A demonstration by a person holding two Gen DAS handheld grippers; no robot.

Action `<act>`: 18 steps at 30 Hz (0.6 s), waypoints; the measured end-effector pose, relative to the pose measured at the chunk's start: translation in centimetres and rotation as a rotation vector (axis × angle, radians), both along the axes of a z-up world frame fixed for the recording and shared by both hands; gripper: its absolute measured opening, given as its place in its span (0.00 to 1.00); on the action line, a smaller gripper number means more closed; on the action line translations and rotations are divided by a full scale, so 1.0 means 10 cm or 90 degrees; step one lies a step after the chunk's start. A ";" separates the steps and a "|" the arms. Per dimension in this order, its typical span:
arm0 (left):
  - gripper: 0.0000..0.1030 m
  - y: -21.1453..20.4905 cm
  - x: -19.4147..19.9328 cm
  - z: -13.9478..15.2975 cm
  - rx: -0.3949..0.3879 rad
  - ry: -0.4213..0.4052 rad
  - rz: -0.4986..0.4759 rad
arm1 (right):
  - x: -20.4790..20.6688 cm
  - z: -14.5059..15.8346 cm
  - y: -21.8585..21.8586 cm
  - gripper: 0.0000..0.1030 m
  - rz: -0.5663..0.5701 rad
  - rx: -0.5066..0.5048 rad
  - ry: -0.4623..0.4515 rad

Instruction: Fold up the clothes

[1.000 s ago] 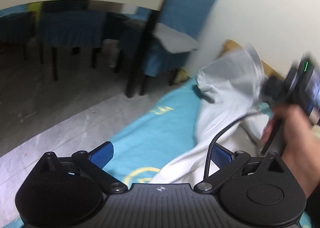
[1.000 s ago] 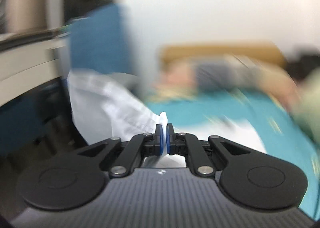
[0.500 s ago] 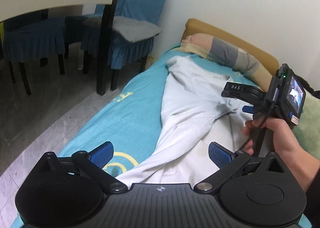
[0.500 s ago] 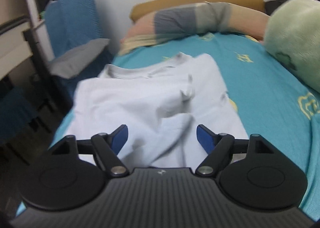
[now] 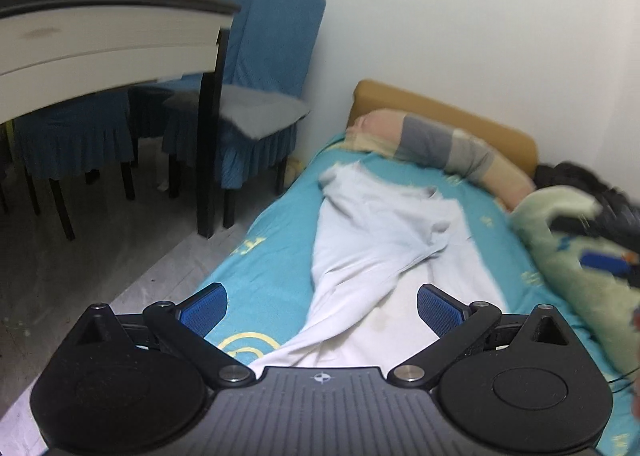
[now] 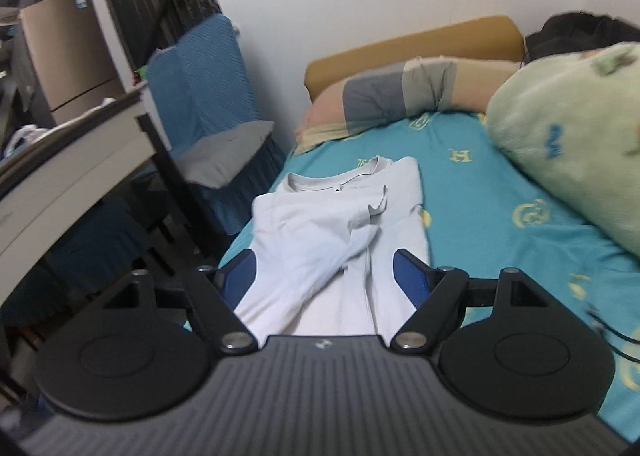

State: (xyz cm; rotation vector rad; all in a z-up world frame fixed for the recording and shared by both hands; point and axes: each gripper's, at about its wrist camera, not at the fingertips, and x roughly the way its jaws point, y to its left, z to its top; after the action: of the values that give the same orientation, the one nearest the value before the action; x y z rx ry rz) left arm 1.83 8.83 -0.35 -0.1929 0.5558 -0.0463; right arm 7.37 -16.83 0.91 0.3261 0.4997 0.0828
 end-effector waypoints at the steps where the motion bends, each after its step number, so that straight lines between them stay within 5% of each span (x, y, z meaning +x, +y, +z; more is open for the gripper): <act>1: 0.99 0.01 -0.08 0.06 -0.009 -0.002 -0.005 | -0.19 0.05 -0.03 0.75 0.003 0.000 -0.006; 8: 0.99 0.27 -0.51 0.59 -0.071 -0.013 -0.011 | -1.13 0.11 -0.24 0.75 0.024 -0.001 -0.050; 14: 0.99 0.71 -0.69 0.96 -0.061 0.016 -0.019 | -1.29 -0.05 -0.50 0.75 0.011 0.035 -0.029; 18: 0.97 1.10 -0.66 0.91 -0.080 0.065 -0.005 | -1.27 -0.14 -0.59 0.75 0.007 0.071 -0.013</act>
State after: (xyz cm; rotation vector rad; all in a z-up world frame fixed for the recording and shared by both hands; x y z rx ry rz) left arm -4.79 19.81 8.72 -0.3165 0.6568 -0.0794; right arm -5.33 -22.78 -0.46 0.4314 0.4773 0.1249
